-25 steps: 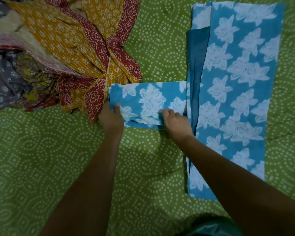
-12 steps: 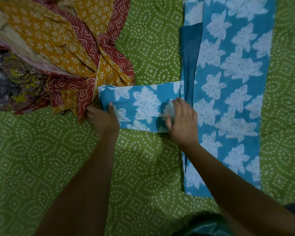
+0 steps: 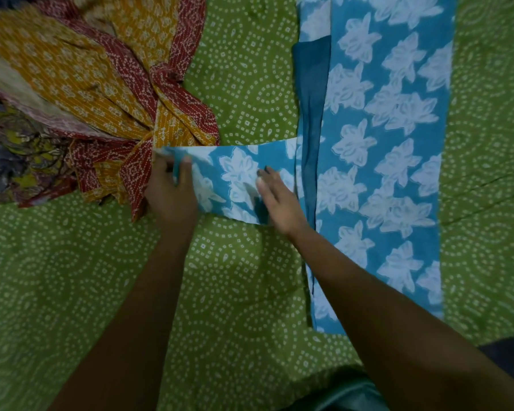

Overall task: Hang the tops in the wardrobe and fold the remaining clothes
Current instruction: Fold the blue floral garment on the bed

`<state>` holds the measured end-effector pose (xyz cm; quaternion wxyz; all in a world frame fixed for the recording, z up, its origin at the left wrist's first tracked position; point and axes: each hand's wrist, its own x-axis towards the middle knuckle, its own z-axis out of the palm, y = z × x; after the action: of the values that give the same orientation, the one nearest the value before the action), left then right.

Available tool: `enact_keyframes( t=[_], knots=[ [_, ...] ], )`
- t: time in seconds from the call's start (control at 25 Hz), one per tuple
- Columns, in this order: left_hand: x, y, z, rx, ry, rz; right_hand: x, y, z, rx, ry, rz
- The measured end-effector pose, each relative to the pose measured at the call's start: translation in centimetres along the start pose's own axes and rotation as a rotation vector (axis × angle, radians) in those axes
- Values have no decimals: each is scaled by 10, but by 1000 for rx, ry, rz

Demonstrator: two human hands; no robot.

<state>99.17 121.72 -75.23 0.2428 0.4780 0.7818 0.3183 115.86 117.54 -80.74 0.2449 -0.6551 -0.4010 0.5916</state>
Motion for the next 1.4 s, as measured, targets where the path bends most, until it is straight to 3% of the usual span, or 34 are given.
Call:
enact_keyframes(
  t=[0.04,0.12,0.2,0.24,0.32,0.4,0.48,0.56,0.68,1.0,1.16,1.24,1.32,1.4],
  knots=[
    [-17,31,6,-59,-47,65,-15,-4,-24,326,26,51],
    [-58,81,31,-151,-359,248,-34,-15,-81,835,5,111],
    [-98,114,63,-224,-825,376,-52,-12,-143,1075,-10,113],
    [-112,119,80,-199,-938,431,-61,-4,-164,1095,-15,123],
    [-124,110,113,-67,-868,526,-65,29,-183,898,94,216],
    [-123,84,137,255,-708,579,-56,61,-187,611,320,268],
    [-123,54,151,572,-712,590,-46,80,-193,491,386,269],
    [-122,35,157,712,-691,643,-39,87,-204,465,410,238],
    [-117,26,166,762,-603,738,-28,92,-226,351,474,161],
    [-128,11,176,844,-677,765,-57,140,-242,134,514,147],
    [-120,16,178,848,-770,814,-75,141,-243,-246,593,22],
    [-108,8,163,764,-890,1026,-92,154,-258,-752,432,-205],
    [-98,-5,140,723,-1037,1300,-108,180,-287,-1221,99,-480],
    [-94,-15,132,776,-1110,1408,-109,198,-307,-1399,-140,-651]
  ],
)
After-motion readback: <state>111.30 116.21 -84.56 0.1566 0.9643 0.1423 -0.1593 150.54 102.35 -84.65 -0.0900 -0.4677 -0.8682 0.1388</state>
